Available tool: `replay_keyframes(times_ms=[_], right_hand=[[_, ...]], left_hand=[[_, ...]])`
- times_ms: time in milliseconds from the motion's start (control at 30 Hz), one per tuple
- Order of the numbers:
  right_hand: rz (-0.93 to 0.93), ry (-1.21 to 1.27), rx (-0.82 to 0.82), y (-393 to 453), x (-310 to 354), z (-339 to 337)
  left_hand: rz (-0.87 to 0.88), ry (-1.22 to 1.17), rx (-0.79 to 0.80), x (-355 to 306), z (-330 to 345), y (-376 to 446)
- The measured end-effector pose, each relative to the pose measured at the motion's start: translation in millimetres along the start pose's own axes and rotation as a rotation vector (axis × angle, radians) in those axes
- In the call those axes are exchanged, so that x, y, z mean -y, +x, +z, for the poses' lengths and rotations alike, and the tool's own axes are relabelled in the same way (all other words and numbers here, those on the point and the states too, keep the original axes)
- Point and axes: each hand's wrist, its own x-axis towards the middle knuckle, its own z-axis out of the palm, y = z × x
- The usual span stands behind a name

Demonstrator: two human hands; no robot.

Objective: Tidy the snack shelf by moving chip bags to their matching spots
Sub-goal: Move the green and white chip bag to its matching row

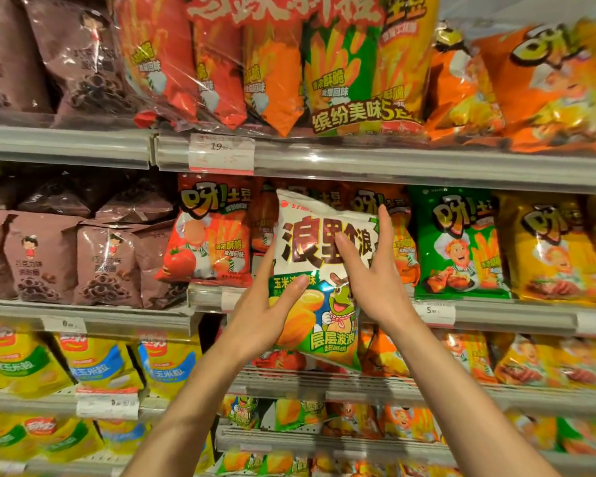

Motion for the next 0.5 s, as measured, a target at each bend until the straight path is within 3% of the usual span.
replay_keyframes(times_ms=[333, 500], right_hand=[[0.018, -0.02, -0.091, -17, -8, -12], [0.059, -0.067, -0.142, -37, -17, -35]], left_hand=[[-0.121, -0.04, 0.024, 5, 16, -11], [-0.082, -0.046, 0.067, 3, 45, -19]])
